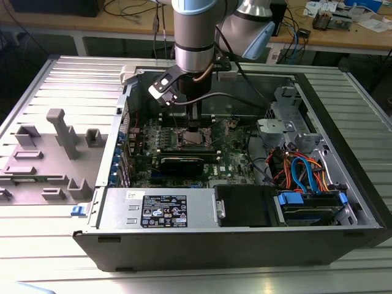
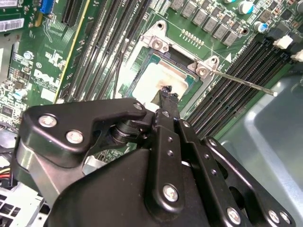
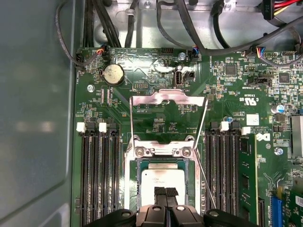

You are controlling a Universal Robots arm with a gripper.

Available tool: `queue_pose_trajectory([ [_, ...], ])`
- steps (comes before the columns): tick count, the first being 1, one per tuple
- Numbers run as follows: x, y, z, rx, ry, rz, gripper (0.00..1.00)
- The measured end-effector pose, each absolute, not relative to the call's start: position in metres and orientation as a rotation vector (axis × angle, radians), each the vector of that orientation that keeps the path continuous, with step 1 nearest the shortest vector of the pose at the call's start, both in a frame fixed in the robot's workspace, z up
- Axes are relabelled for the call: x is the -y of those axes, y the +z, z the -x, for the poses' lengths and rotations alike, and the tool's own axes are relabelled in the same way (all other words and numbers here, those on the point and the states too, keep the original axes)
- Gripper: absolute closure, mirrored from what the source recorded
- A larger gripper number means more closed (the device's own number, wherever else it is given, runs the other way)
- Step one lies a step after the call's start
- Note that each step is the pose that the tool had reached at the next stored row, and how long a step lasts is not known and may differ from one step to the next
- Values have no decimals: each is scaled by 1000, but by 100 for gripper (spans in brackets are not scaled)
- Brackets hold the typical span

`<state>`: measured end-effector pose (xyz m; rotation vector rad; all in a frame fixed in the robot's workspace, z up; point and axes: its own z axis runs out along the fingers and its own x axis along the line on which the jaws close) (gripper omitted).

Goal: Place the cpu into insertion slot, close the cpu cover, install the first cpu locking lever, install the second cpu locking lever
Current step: 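Close the cpu cover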

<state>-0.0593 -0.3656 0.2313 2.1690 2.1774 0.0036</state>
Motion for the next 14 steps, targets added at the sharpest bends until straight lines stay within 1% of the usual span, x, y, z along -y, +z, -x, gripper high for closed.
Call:
queue_pose_trajectory([
  [10, 365, 238, 59, -2177, 1, -2168, 89],
  [14, 365, 247, 59, -2177, 1, -2168, 89],
])
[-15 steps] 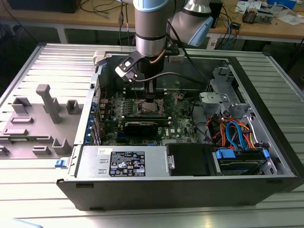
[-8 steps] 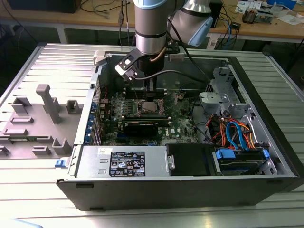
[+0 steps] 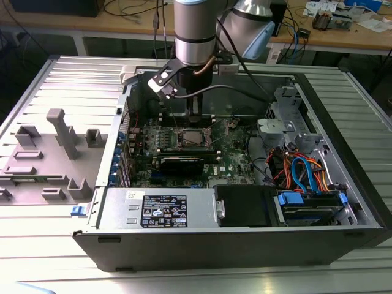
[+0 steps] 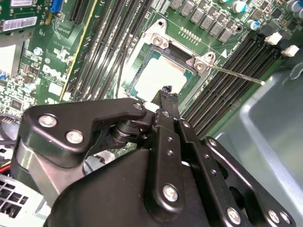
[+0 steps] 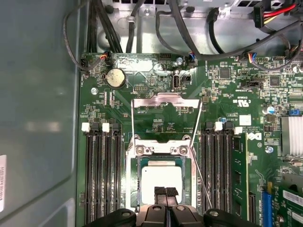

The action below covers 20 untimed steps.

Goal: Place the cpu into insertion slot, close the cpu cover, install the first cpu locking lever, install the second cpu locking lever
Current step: 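Close the cpu cover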

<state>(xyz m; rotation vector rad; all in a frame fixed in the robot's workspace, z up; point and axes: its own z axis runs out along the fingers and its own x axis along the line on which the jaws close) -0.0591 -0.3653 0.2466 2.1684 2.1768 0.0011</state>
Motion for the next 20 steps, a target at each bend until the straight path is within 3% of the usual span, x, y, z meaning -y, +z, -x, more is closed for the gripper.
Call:
queue_pose_trajectory([
  [20, 365, 267, 52, -2177, 2, -2169, 89],
])
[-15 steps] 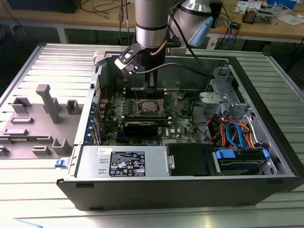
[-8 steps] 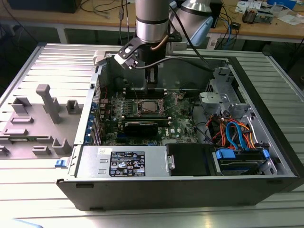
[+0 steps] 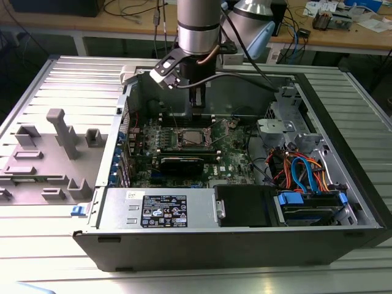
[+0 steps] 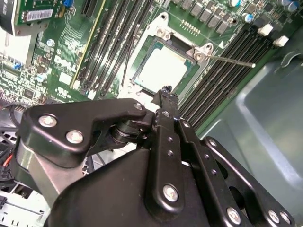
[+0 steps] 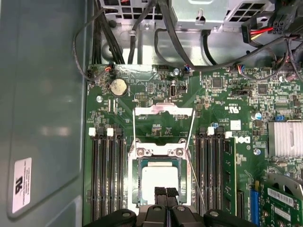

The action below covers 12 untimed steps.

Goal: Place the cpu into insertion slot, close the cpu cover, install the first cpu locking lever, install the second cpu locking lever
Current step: 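Close the cpu cover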

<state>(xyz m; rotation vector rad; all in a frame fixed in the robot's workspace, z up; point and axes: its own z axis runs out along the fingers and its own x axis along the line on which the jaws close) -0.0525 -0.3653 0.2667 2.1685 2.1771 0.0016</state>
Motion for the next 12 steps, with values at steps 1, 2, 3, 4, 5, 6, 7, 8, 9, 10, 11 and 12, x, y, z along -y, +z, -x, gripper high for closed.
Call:
queue_pose_trajectory([
  [1, 365, 267, 51, -2177, 2, -2169, 89],
  [2, 365, 267, 49, -2177, 2, -2169, 89],
  [3, 365, 267, 47, -2177, 2, -2169, 89],
  [4, 365, 267, 44, -2177, 2, -2169, 89],
  [5, 365, 266, 41, -2177, 2, -2169, 89],
  [6, 365, 266, 38, -2177, 2, -2169, 89],
  [7, 365, 266, 36, -2177, 2, -2169, 89],
  [8, 365, 266, 33, -2177, 2, -2169, 89],
  [9, 365, 266, 29, -2177, 2, -2169, 89],
  [10, 365, 266, 27, -2177, 2, -2169, 89],
  [11, 365, 266, 22, -2177, 2, -2169, 89],
  [12, 365, 266, 20, -2177, 2, -2169, 89],
])
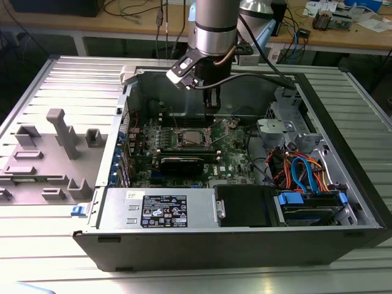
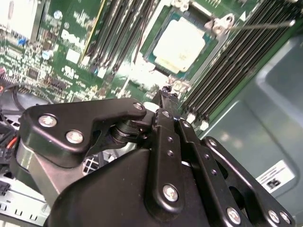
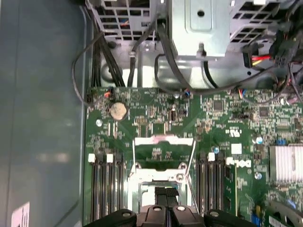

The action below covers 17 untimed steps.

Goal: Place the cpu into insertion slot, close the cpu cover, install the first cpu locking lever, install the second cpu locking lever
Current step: 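Close the cpu cover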

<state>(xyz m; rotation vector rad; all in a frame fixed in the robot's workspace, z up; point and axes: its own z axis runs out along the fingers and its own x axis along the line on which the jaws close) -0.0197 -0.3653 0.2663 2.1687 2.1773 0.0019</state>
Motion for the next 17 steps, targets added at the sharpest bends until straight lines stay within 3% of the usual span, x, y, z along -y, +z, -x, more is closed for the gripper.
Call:
queue_pose_trajectory([
  [17, 365, 266, -19, -2177, 2, -2169, 89],
])
